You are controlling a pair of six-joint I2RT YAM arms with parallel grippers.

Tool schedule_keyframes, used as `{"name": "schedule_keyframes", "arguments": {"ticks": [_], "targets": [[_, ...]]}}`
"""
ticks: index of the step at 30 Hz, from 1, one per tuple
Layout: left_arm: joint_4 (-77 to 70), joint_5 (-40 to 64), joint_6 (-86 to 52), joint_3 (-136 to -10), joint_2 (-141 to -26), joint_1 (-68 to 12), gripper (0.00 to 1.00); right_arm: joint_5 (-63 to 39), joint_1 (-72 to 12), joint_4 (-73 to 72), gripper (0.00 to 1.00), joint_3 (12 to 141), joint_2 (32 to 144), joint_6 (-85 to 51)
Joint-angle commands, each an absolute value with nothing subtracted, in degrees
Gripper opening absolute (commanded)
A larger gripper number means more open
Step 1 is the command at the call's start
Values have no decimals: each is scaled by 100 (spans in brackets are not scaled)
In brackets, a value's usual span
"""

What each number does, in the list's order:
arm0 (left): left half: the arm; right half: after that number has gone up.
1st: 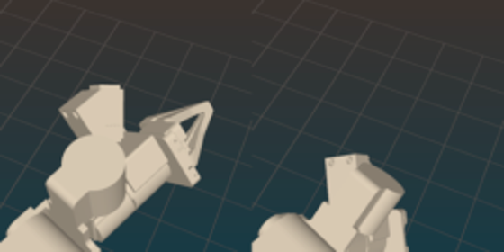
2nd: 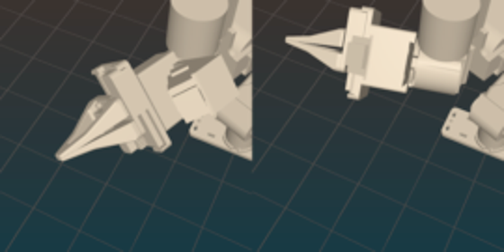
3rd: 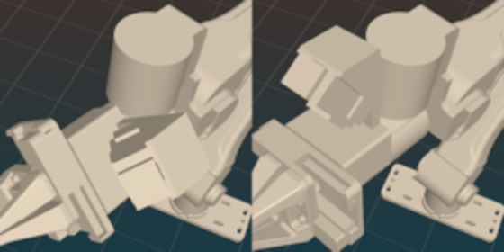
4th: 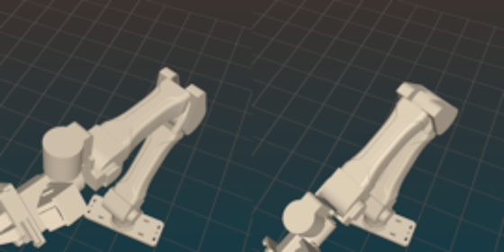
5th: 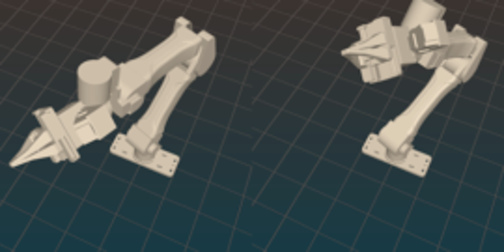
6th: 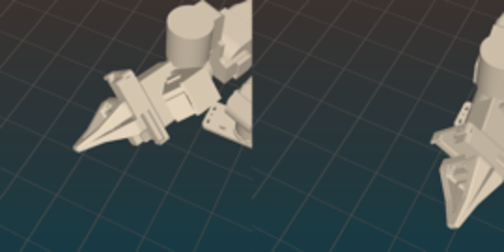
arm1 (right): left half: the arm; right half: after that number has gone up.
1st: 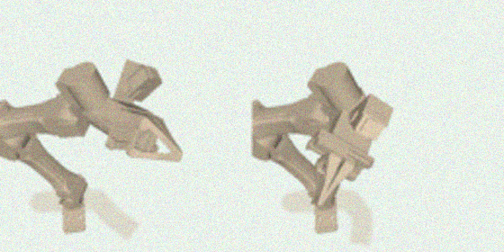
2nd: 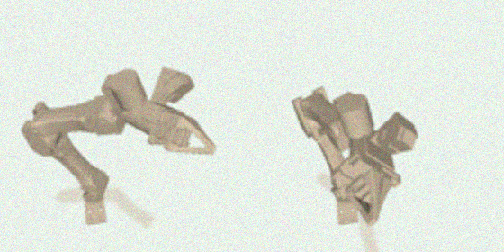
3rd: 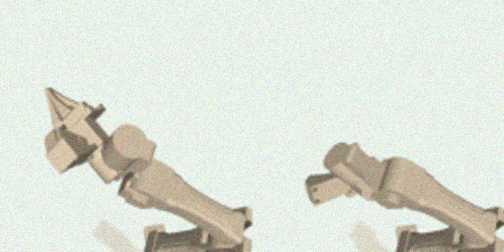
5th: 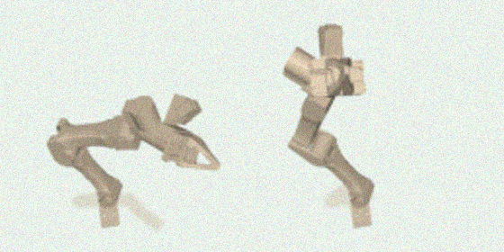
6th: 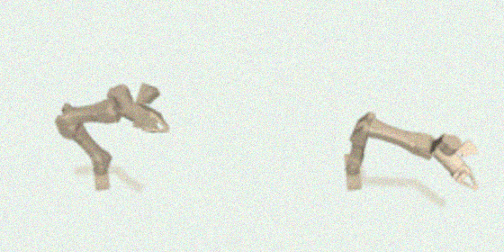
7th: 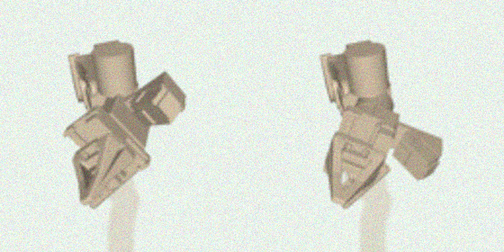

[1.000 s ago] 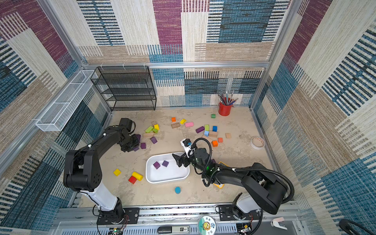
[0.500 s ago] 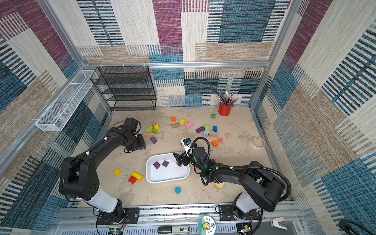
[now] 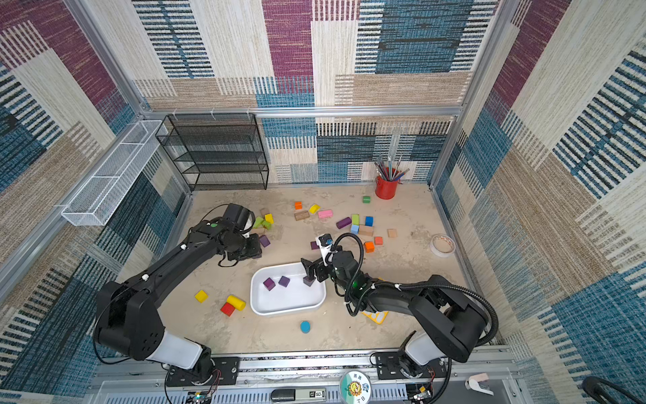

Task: Pick purple bricks into the storage bin
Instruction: Pick up the building block from the center of the board, then place the building block in the storage box.

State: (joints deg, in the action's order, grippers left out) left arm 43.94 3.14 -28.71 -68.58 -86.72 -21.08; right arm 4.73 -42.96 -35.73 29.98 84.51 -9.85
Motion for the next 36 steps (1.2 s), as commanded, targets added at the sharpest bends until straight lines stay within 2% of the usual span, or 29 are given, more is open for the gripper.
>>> {"name": "schedule_keyframes", "arguments": {"ticks": [1, 18, 28, 36], "targets": [[4432, 237, -2646, -6807, -8566, -2323, 27, 450, -4164, -3643, 100, 2945, 8372, -1274], [3741, 371, -2880, -6343, -8608, -3545, 27, 488, -3740, -3639, 99, 2742, 8187, -1757], [3503, 290, -2971, -6464, -9228, -4176, 27, 518, -3690, -3630, 100, 2716, 8166, -1819], [3378, 369, -3006, -6521, -9695, -4306, 26, 507, -3666, -3630, 100, 2716, 8174, -1829]]}}
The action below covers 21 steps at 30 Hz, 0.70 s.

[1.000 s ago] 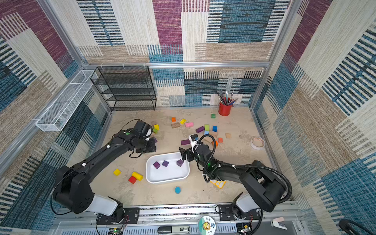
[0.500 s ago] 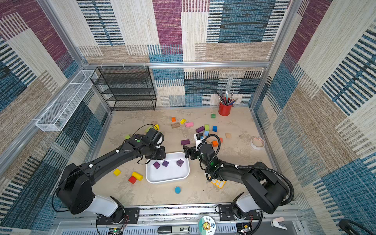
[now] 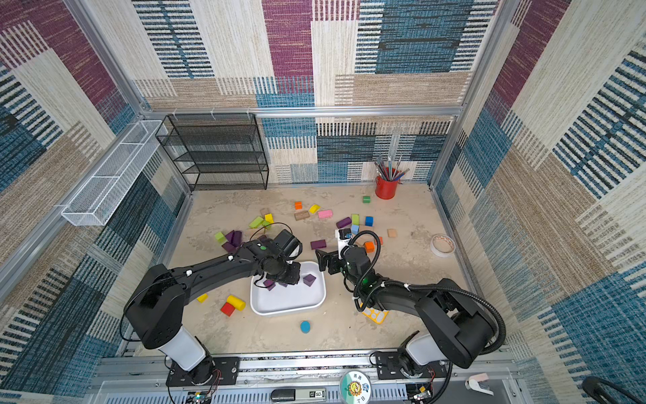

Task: Pick purple bricks into the storage bin
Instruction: Place the building block in the storage box.

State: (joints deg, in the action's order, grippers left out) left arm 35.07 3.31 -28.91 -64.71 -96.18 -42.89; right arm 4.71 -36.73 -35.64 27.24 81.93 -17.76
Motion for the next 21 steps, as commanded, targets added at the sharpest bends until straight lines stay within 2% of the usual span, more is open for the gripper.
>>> {"name": "schedule_keyframes", "arguments": {"ticks": [1, 21], "targets": [[3363, 369, -3015, -6514, -9724, -4307, 26, 508, -3665, -3630, 100, 2716, 8185, -1835], [3260, 422, -3001, -6601, -10248, -4317, 26, 476, -3656, -3630, 99, 2742, 8254, -1837]]}}
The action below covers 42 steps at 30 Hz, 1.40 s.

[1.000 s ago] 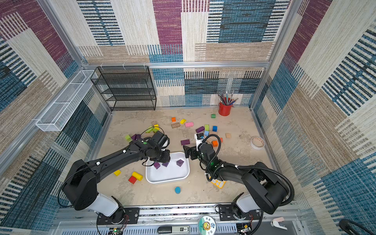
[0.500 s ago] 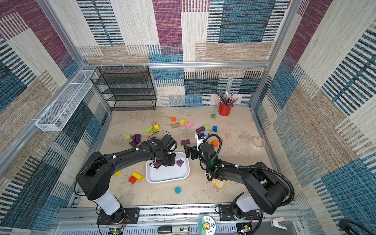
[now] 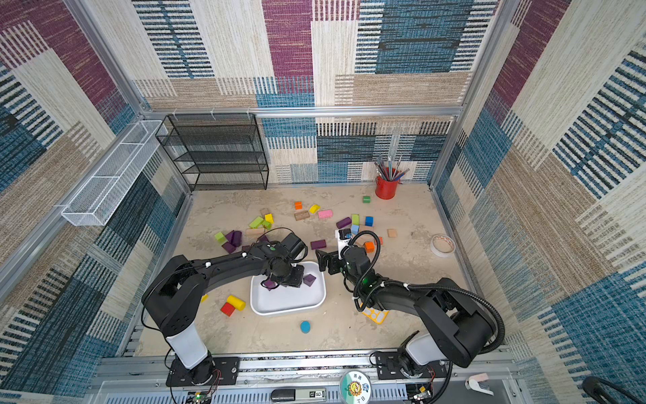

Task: Pick purple bricks into the storage bin
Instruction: Place the building block in the storage box.

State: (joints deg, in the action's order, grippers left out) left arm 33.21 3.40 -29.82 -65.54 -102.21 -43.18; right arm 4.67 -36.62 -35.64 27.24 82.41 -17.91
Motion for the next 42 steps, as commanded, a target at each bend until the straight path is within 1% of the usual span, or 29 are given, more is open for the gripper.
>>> {"name": "schedule_keyframes", "arguments": {"ticks": [1, 15, 37, 42], "targets": [[3252, 420, -3006, -6605, -10248, -4315, 26, 475, -3656, -3630, 100, 2742, 8257, -1837], [3462, 316, -2919, -6758, -10204, -4316, 32, 470, -3656, -3626, 99, 2751, 8270, -1837], [3533, 167, -2840, -6741, -10255, -4315, 32, 514, -3656, -3612, 99, 2767, 8302, -1828], [3586, 146, -2837, -6809, -10259, -4315, 34, 519, -3655, -3621, 99, 2742, 8240, -1824]]}}
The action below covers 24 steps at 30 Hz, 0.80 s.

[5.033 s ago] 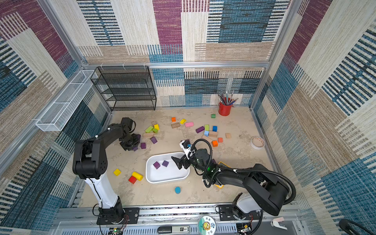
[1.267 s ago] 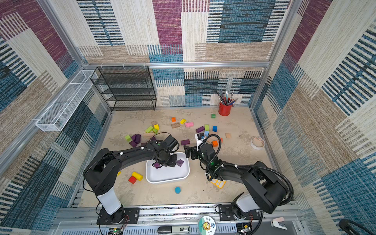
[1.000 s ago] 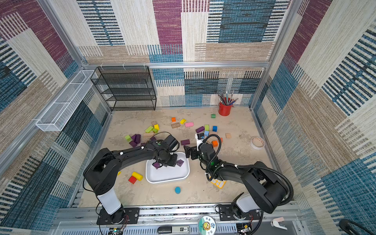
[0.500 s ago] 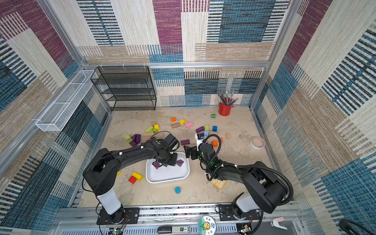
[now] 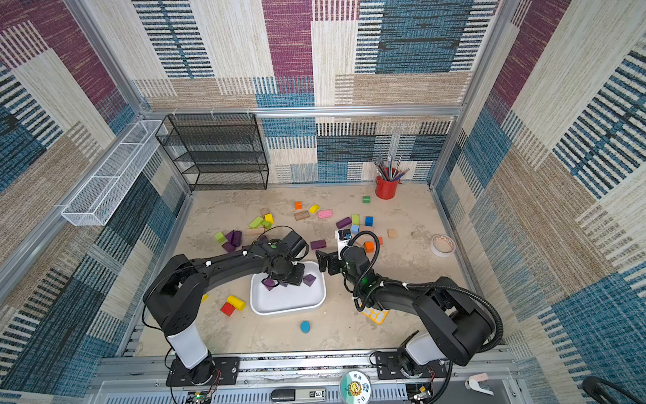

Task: Pick purple bricks into the storage bin
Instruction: Place the building block in the storage box.

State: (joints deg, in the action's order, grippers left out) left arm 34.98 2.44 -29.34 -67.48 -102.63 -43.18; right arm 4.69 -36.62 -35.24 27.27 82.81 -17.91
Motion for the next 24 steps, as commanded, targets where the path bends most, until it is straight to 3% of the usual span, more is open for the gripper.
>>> {"name": "schedule_keyframes", "arguments": {"ticks": [1, 24], "targets": [[3607, 116, -2839, -6820, -10249, -4315, 34, 531, -3655, -3621, 100, 2733, 8241, -1823], [3842, -179, -2836, -6815, -10047, -4315, 51, 534, -3654, -3631, 100, 2742, 8275, -1837]]}}
